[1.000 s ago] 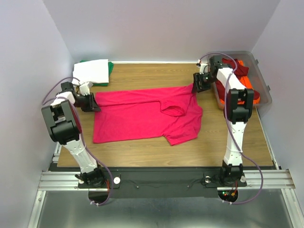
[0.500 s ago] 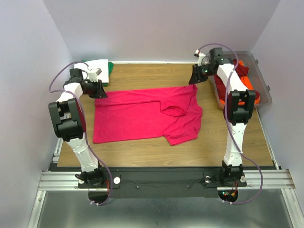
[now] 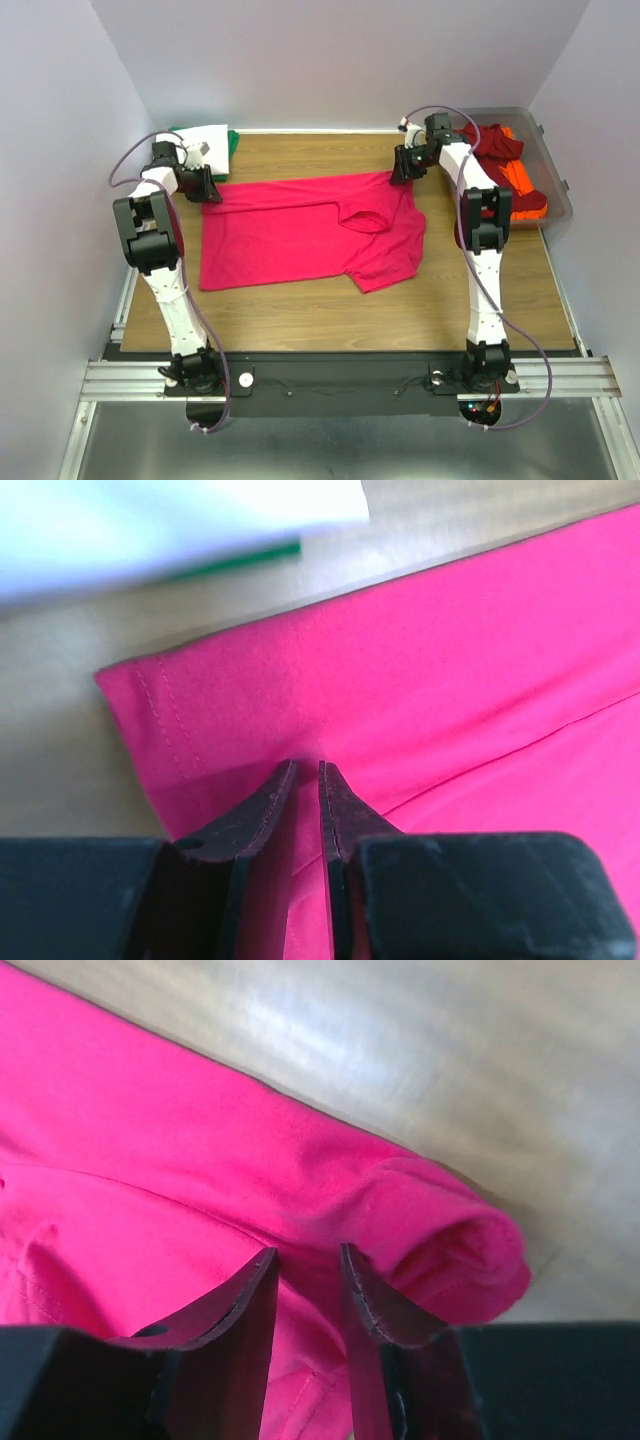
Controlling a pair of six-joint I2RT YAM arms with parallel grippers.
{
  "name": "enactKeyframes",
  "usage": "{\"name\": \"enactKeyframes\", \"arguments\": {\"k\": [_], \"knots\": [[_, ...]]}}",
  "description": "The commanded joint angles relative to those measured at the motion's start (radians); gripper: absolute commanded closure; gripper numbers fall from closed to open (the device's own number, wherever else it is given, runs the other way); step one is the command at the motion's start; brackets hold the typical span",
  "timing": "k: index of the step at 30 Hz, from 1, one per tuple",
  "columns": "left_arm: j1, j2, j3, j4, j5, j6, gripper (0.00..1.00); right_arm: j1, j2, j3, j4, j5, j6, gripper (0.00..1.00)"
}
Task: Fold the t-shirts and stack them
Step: Fold the tshirt
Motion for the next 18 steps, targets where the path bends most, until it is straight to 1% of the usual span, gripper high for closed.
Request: {"name": "enactKeyframes", "arguments": {"k": [1, 3, 4, 5, 6, 7, 8, 9, 10, 11, 12, 13, 15, 16, 17, 18], "knots": [[0.002, 0.018, 0.121, -0.064, 0.024, 0.068, 0.72, -0.001, 0.001, 0.067, 0.066, 0.034, 0.007, 0.59], [-0.002, -0.034, 0.117, -0.082, 0.072, 0.124, 0.69, -0.003, -0.067, 0.029, 0.066, 0.0, -0.001, 0.52], [-0.008, -0.11, 0.103, -0.084, 0.091, 0.15, 0.67, -0.003, -0.107, -0.043, 0.066, -0.044, -0.007, 0.46], [-0.027, -0.151, 0.076, -0.093, 0.118, 0.173, 0.65, -0.003, -0.204, -0.082, 0.067, -0.069, -0.009, 0.45], [-0.041, -0.194, 0.057, -0.101, 0.126, 0.229, 0.62, -0.001, -0.254, -0.132, 0.067, -0.092, -0.009, 0.42], [-0.059, -0.237, 0.039, -0.108, 0.134, 0.256, 0.61, -0.003, -0.3, -0.216, 0.067, -0.136, 0.001, 0.42], [-0.082, -0.327, 0.015, -0.115, 0.141, 0.286, 0.6, -0.003, -0.352, -0.269, 0.067, -0.152, 0.002, 0.41], [-0.141, -0.372, -0.053, -0.115, 0.146, 0.316, 0.58, -0.003, -0.439, -0.316, 0.069, -0.164, 0.005, 0.4], [-0.18, -0.453, -0.09, -0.11, 0.139, 0.372, 0.57, -0.003, -0.484, -0.403, 0.066, -0.172, 0.013, 0.39], [-0.218, -0.488, -0.161, -0.104, 0.126, 0.395, 0.56, -0.001, -0.519, -0.445, 0.067, -0.172, 0.013, 0.39], [-0.273, -0.519, -0.197, -0.098, 0.123, 0.415, 0.55, -0.003, -0.549, -0.483, 0.066, -0.166, 0.016, 0.39], [-0.364, -0.569, -0.229, -0.09, 0.122, 0.443, 0.54, -0.003, -0.611, -0.532, 0.066, -0.152, 0.005, 0.39], [-0.476, -0.607, -0.318, -0.056, 0.103, 0.458, 0.54, -0.003, -0.662, -0.655, 0.066, -0.14, -0.007, 0.42], [-0.592, -0.619, -0.344, -0.04, 0.096, 0.462, 0.54, -0.003, -0.7, -0.689, 0.066, -0.134, -0.012, 0.43], [-0.648, -0.639, -0.393, 0.005, 0.067, 0.465, 0.54, -0.003, -0.713, -0.752, 0.067, -0.126, -0.01, 0.44], [-0.7, -0.644, -0.415, 0.028, 0.048, 0.463, 0.54, -0.003, -0.722, -0.778, 0.066, -0.127, -0.01, 0.46]]}}
